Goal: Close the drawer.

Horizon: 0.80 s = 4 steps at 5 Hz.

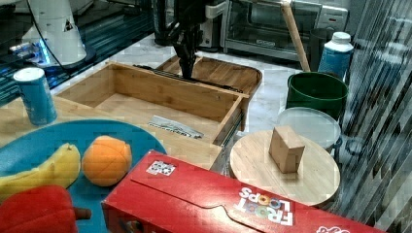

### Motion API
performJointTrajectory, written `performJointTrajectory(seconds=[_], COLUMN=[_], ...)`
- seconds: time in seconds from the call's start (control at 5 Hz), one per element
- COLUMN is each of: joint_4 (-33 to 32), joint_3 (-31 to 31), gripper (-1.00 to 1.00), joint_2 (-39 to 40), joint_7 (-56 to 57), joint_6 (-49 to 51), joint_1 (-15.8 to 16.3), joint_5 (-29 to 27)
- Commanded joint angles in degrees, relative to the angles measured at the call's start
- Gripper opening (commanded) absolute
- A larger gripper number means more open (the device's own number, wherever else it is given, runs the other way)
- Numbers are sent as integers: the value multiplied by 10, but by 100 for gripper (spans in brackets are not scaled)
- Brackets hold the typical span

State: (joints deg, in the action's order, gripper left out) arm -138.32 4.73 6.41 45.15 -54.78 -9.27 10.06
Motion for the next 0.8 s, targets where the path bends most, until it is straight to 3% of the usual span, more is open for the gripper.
performJointTrajectory(seconds=[0.2,0.8], joint_4=[52,71], joint_3=[-39,-79], gripper=[-100,-100], joint_2=[11,31], joint_7=[150,223], joint_6=[-44,-102], joint_1=[-44,-110], joint_5=[-28,-43])
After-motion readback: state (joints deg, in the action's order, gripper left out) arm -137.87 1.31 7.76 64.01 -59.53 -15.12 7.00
